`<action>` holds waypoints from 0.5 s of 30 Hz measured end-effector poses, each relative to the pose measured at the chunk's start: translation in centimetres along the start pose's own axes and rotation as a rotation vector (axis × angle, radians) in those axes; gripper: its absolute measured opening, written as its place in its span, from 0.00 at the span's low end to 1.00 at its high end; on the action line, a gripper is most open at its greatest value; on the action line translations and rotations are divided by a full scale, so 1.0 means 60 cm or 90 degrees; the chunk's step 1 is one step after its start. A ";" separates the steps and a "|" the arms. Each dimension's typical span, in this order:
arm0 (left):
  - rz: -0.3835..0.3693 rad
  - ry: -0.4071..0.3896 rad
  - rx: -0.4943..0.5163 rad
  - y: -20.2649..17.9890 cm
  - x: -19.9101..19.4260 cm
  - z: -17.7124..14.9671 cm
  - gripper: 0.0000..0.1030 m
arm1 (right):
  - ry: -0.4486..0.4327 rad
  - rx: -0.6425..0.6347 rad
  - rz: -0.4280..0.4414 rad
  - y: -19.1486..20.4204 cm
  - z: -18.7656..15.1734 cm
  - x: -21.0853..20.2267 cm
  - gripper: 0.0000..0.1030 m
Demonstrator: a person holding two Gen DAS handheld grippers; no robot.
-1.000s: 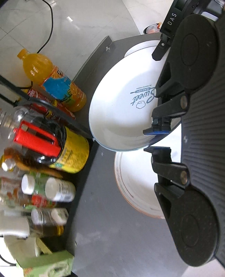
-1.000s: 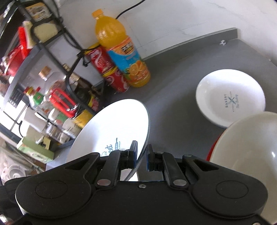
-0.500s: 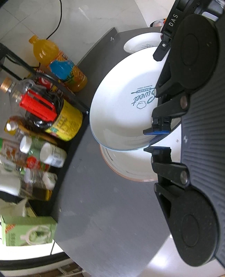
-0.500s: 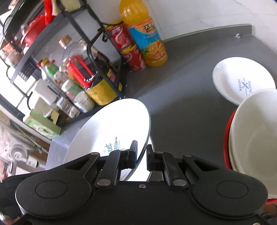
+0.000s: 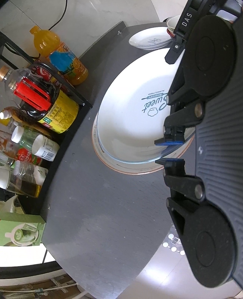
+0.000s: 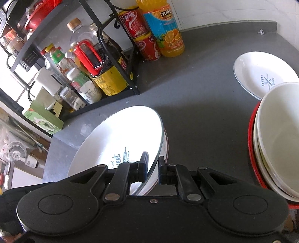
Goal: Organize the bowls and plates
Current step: 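Lift the 'Sweet' plate with both grippers and lower it onto the flower-pattern oval plate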
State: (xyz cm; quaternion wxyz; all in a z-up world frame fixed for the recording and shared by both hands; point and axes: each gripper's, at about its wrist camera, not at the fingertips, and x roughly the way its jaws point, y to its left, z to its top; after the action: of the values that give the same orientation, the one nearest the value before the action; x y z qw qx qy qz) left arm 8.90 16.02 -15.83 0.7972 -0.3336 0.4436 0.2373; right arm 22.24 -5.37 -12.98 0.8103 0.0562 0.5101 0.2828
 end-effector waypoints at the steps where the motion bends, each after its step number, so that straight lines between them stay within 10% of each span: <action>1: 0.001 0.002 0.000 0.000 0.001 -0.001 0.11 | 0.001 -0.001 -0.001 0.000 -0.001 0.000 0.09; 15: 0.016 0.034 0.003 0.000 0.023 -0.001 0.11 | 0.025 0.000 -0.010 -0.007 -0.004 0.023 0.09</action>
State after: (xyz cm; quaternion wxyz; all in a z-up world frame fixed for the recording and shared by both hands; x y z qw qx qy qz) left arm 9.56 16.08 -17.02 0.7829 -0.3325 0.4694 0.2370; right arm 22.62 -5.09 -14.35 0.8023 0.0466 0.5267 0.2771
